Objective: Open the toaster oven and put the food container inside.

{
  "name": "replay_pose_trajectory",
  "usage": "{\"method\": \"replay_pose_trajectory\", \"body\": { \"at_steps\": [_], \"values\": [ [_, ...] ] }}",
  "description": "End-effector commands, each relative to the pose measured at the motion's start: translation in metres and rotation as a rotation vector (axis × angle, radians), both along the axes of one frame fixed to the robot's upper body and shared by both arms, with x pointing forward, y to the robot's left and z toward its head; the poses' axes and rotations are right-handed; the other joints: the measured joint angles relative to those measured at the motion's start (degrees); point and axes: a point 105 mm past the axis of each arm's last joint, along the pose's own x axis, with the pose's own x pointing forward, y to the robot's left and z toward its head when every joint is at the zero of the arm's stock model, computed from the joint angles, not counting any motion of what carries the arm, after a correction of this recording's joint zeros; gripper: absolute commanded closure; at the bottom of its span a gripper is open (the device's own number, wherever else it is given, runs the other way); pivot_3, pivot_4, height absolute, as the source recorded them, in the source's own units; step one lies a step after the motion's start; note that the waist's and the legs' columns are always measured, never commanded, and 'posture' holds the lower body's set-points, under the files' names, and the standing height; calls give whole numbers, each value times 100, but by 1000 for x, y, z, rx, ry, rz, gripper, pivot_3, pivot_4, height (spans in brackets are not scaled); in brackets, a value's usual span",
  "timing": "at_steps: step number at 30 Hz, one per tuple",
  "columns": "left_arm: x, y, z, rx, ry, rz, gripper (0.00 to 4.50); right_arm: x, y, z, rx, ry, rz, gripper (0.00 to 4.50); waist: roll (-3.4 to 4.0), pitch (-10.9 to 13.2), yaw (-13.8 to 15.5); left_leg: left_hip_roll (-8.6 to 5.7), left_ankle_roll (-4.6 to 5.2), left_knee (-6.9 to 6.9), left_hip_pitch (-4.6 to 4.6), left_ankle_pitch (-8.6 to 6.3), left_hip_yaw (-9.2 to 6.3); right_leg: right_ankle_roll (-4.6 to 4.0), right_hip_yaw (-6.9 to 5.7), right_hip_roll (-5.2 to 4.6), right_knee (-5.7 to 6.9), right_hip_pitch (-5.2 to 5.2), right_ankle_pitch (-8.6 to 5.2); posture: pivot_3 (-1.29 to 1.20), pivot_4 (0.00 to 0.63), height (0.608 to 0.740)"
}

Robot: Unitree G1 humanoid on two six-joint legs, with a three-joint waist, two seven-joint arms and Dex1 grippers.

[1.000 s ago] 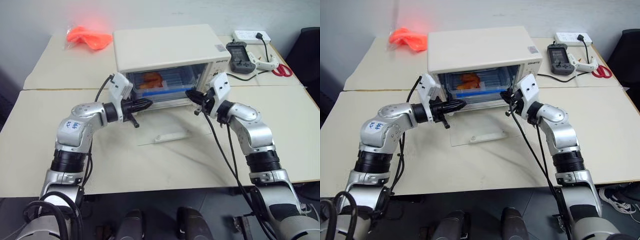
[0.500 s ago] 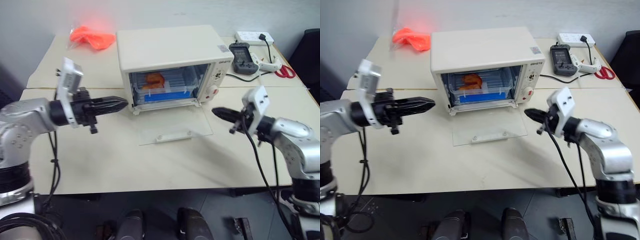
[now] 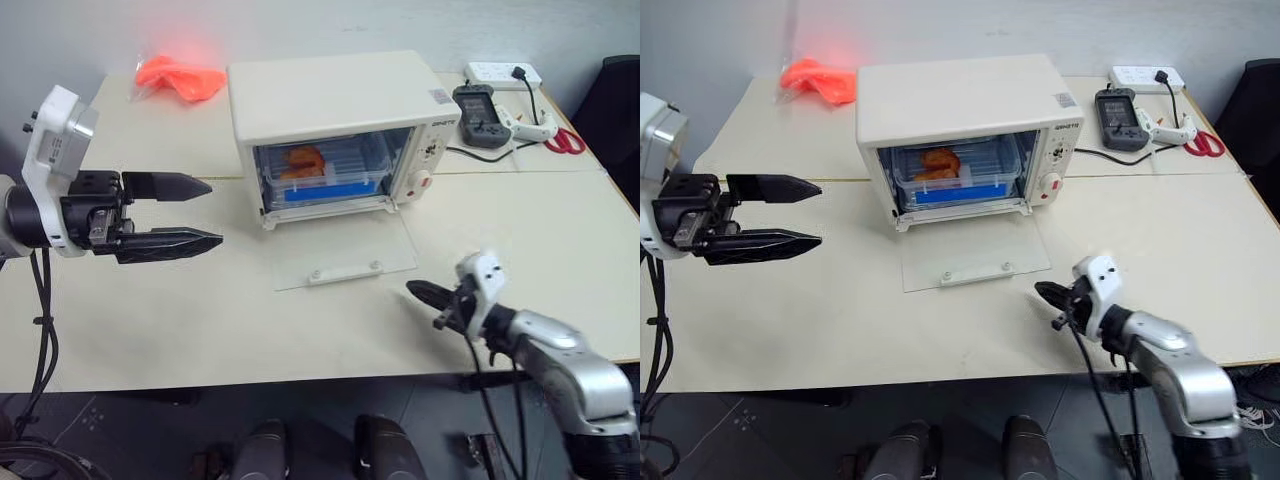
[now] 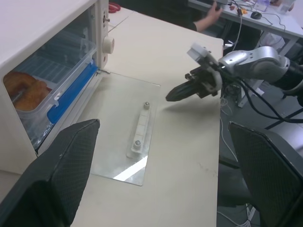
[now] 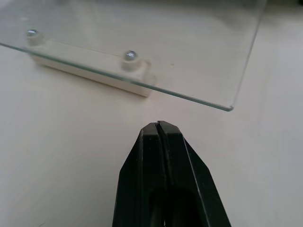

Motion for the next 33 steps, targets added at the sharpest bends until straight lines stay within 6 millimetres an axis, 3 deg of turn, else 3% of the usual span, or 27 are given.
{"method": "replay_pose_trajectory", "body": {
  "at_steps": [1, 8, 15, 20, 26, 33],
  "values": [
    [-2, -4, 12, 29, -95, -7, 17, 13, -4, 7, 4, -63, -56, 4500, 0, 0, -2, 1, 0, 0, 0, 0, 0, 0, -1, 1, 0, 0, 0, 0, 150, 740],
    [1, -7, 14, 18, -127, -5, 17, 24, 3, 16, 16, -108, -27, 4500, 0, 0, -3, 0, 0, 2, 1, 0, 2, 0, 1, 4, 3, 1, 0, 0, 150, 740],
    [5, -2, 10, 5, -133, 19, 17, 31, -3, 106, 147, -314, 8, 4500, 20, 12, -18, 9, 0, 3, 0, 0, 4, 0, 2, 4, 5, -2, 0, 0, 150, 740],
    [8, 3, 6, -1, -128, 41, 17, 28, -8, 126, 138, -323, 47, 4500, 19, 12, 17, 8, -1, -1, -2, -1, -2, 0, -4, 4, 5, -2, 0, 0, 150, 740],
    [12, 13, 8, -28, -133, 94, 17, 3, -32, 137, -13, -279, 190, 4500, 21, 13, 20, -1, 11, 7, -7, -6, 5, 3, 0, -5, 2, -1, 2, 0, 150, 740],
    [15, 36, 4, -24, -123, 178, 17, -28, -81, 158, -158, -156, 292, 4500, 28, 17, -1, -1, 13, 5, 0, -8, 19, 3, 1, 1, -3, 0, 1, 0, 150, 740]
  ]
}}
